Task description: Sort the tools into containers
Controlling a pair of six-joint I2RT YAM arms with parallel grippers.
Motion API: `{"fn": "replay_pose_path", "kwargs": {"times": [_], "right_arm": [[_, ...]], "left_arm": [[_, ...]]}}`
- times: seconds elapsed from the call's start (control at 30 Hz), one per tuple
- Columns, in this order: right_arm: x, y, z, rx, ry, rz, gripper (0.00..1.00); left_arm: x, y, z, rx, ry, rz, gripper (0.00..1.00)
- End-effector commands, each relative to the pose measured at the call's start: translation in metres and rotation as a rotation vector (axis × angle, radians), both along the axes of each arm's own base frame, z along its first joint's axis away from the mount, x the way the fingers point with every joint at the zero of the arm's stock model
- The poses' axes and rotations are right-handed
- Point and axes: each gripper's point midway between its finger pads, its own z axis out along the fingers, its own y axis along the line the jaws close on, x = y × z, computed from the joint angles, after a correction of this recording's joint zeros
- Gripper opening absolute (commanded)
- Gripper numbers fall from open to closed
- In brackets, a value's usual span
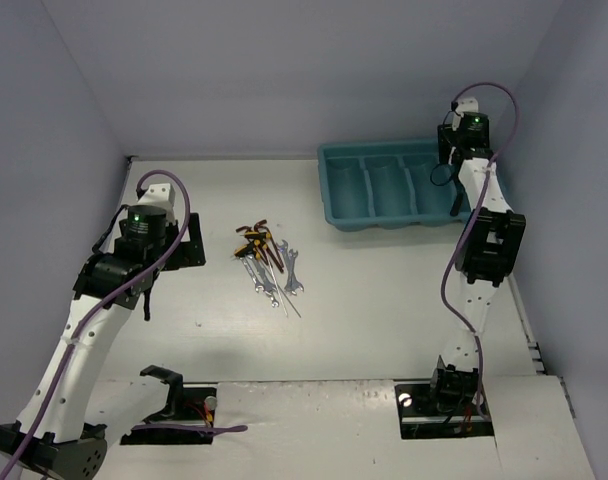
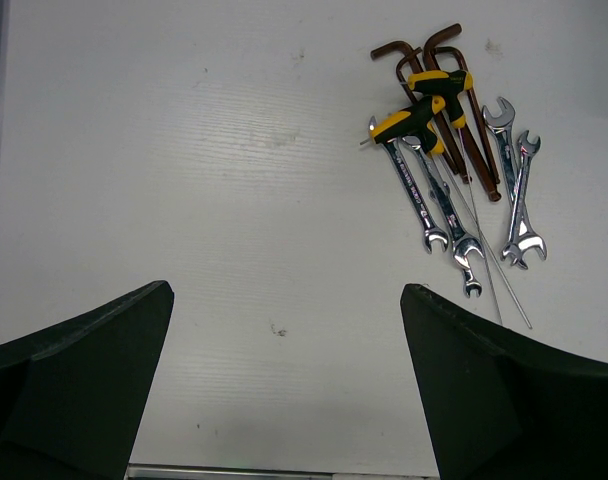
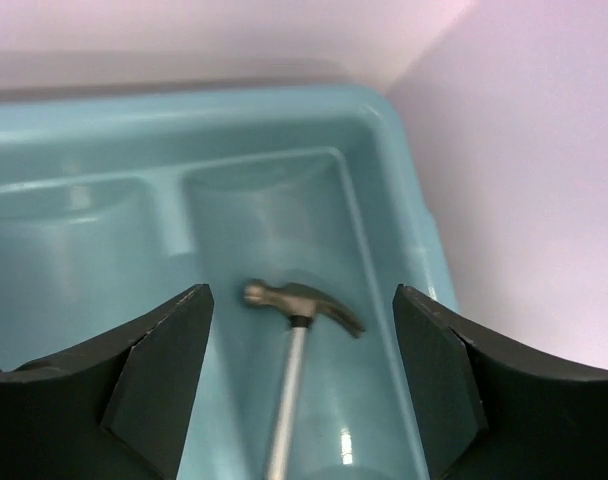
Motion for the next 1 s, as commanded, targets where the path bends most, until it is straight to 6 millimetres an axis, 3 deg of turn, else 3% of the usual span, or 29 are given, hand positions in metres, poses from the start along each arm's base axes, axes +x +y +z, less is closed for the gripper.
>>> {"fn": "replay_pose_path", "kwargs": {"times": [0.0,0.03,0.07,0.13,0.33,0.43,0.5,0.57,0.63,0.9,0.97], "right_arm": [[-0.009,0.085,0.143,-0.015,-0.262,0.131,0.71],[-0.016,0.121,0.149,0.001,-0.266,0.183,0.71],[-0.027,0.139,0.151,0.028,-0.265,0.203,0.71],[-0.045,0.198,0.15,0.096,-0.262,0.269,0.71],[-0.125,0.357,0.114,0.245,-0.16,0.493,0.69],[-0.154,0.389,0.09,0.339,-0.103,0.496,0.68],[-0.166,0.377,0.075,0.366,-0.086,0.411,0.66],[-0.177,0.349,0.067,0.355,-0.097,0.29,0.65],[-0.183,0.32,0.077,0.364,-0.136,0.207,0.65],[-0.2,0.159,0.078,0.385,-0.17,-0.081,0.63],[-0.201,0.131,0.075,0.376,-0.159,-0.122,0.63]], "left_arm": [[0.007,-0.004,0.023,-0.032,-0.082,-0.002,0.96],[0.007,-0.002,0.024,-0.03,-0.087,0.002,0.96],[0.007,-0.002,0.025,-0.029,-0.09,0.002,0.96],[0.005,-0.001,0.029,-0.031,-0.101,0.003,0.95],[-0.002,0.0,0.036,-0.036,-0.133,-0.005,0.95],[-0.007,0.001,0.037,-0.043,-0.145,-0.011,0.95],[-0.009,-0.001,0.038,-0.052,-0.149,-0.016,0.96],[-0.011,-0.003,0.039,-0.064,-0.153,-0.024,0.96],[-0.012,-0.005,0.04,-0.077,-0.157,-0.031,0.95],[-0.013,-0.009,0.041,-0.099,-0.16,-0.05,0.96],[-0.014,-0.01,0.037,-0.1,-0.152,-0.052,0.95]]}}
